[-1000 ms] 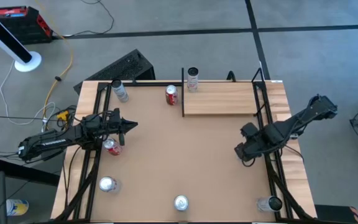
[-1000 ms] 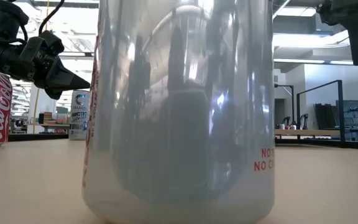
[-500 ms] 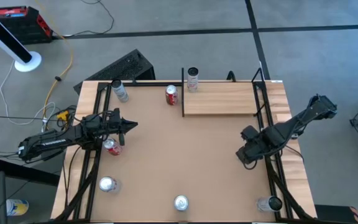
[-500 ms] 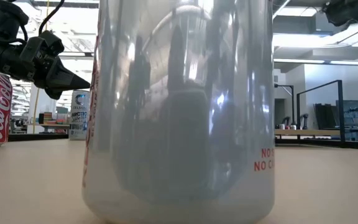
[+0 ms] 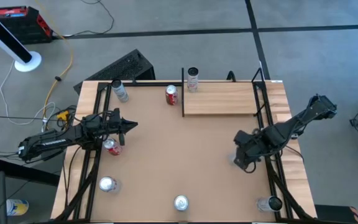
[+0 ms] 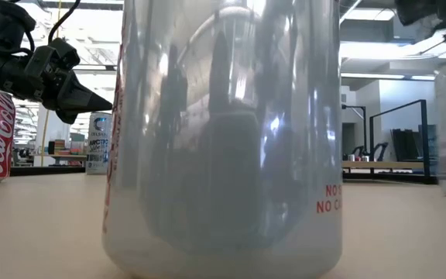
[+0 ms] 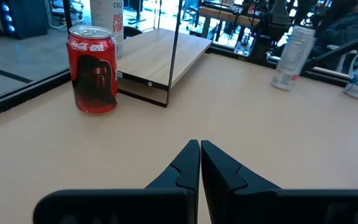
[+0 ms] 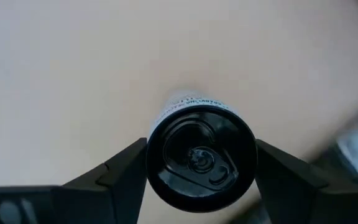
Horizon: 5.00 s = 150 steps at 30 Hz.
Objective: Place canned beverage on shelf
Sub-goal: Put the white-pink soda can on the shelf align with the other white-pink soda can
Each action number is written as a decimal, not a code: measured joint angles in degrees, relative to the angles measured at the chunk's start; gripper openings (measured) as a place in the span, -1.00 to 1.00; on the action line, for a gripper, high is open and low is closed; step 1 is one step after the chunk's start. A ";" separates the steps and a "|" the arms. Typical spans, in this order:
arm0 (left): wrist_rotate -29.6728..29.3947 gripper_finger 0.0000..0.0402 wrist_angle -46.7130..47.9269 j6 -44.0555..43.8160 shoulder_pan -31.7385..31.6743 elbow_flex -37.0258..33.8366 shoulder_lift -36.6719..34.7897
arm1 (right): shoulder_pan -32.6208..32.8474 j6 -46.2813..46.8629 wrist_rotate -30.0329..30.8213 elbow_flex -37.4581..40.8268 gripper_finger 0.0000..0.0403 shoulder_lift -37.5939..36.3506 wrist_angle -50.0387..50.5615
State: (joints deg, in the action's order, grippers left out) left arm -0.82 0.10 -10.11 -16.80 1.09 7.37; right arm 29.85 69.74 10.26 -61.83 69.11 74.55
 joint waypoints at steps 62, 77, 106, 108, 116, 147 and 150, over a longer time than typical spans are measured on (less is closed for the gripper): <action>0.02 -1.00 0.00 0.00 0.00 0.02 -0.02 | -32.75 -39.56 -4.06 -67.35 0.44 49.28 8.44; 0.07 -1.00 0.00 -0.02 0.02 0.00 0.14 | -30.19 -42.75 -4.81 -67.27 0.44 55.32 1.38; 0.02 -1.00 0.00 0.00 0.01 -0.01 0.24 | -30.44 -46.27 -10.36 -67.39 0.70 57.52 -3.40; 0.02 -1.00 0.00 -0.01 0.01 0.00 0.22 | -30.64 -46.45 -10.40 -67.48 0.71 57.52 -3.60; 0.00 -1.00 0.00 0.00 0.02 0.01 0.25 | -30.79 -49.69 -10.47 -72.69 0.71 56.32 -3.31; 0.07 -1.00 -0.24 -22.16 0.04 -0.01 0.95 | -1.21 -67.96 7.78 -6.25 0.71 0.79 -42.33; -3.96 -1.00 -0.83 -26.02 0.04 0.00 0.92 | 0.77 -74.28 7.78 3.97 0.71 -5.02 -56.34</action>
State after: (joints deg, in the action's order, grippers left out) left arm -4.78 -0.73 -36.12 -16.75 1.09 8.29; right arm 30.62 -4.54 18.04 -57.86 64.09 18.21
